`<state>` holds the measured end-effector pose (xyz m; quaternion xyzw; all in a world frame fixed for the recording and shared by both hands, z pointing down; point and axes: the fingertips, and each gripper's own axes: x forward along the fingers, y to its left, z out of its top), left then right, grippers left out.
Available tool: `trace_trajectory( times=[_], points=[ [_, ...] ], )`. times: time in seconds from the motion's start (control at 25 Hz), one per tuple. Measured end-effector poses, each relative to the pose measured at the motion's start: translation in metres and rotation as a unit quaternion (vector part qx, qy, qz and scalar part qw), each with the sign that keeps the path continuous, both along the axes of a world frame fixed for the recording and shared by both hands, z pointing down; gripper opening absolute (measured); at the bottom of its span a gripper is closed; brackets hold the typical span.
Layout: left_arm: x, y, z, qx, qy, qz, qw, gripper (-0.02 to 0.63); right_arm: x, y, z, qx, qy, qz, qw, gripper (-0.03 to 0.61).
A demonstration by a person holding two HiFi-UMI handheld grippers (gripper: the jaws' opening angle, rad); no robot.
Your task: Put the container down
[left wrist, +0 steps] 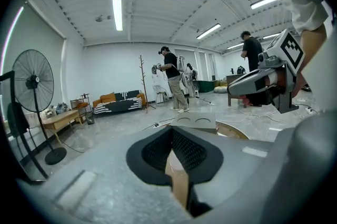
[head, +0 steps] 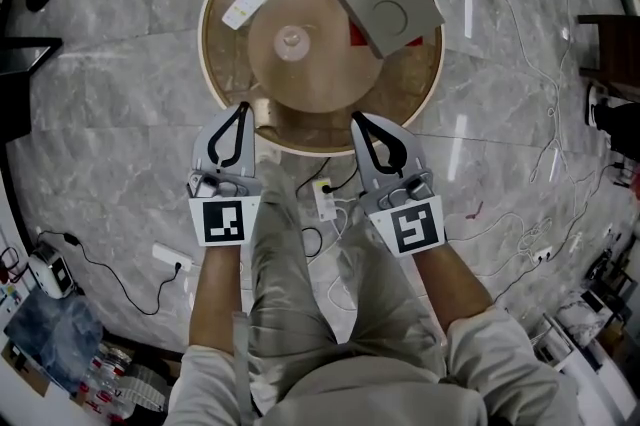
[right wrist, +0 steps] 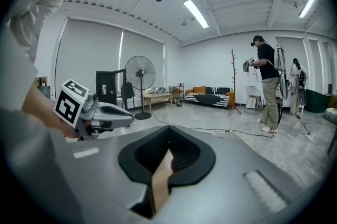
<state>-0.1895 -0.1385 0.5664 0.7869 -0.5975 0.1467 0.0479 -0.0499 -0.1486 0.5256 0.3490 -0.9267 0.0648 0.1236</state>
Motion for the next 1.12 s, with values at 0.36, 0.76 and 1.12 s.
trace_trajectory(
  times=[0.36, 0.76, 1.12],
  points=[
    [0.006, 0.005, -0.005, -0.002, -0.007, 0.006, 1.0000, 0.006, 0.006, 0.005, -0.008, 0.002, -0.001, 0.000, 1.000, 0.002],
    [0.010, 0.000, -0.001, -0.008, -0.010, 0.012, 0.9998, 0.006, 0.009, 0.003, -0.003, -0.003, 0.002, 0.002, 1.000, 0.002],
    [0.007, -0.006, 0.005, -0.011, -0.007, 0.006, 0.9999, 0.006, 0.005, -0.005, 0.000, -0.002, -0.002, 0.001, 1.000, 0.002]
  ],
)
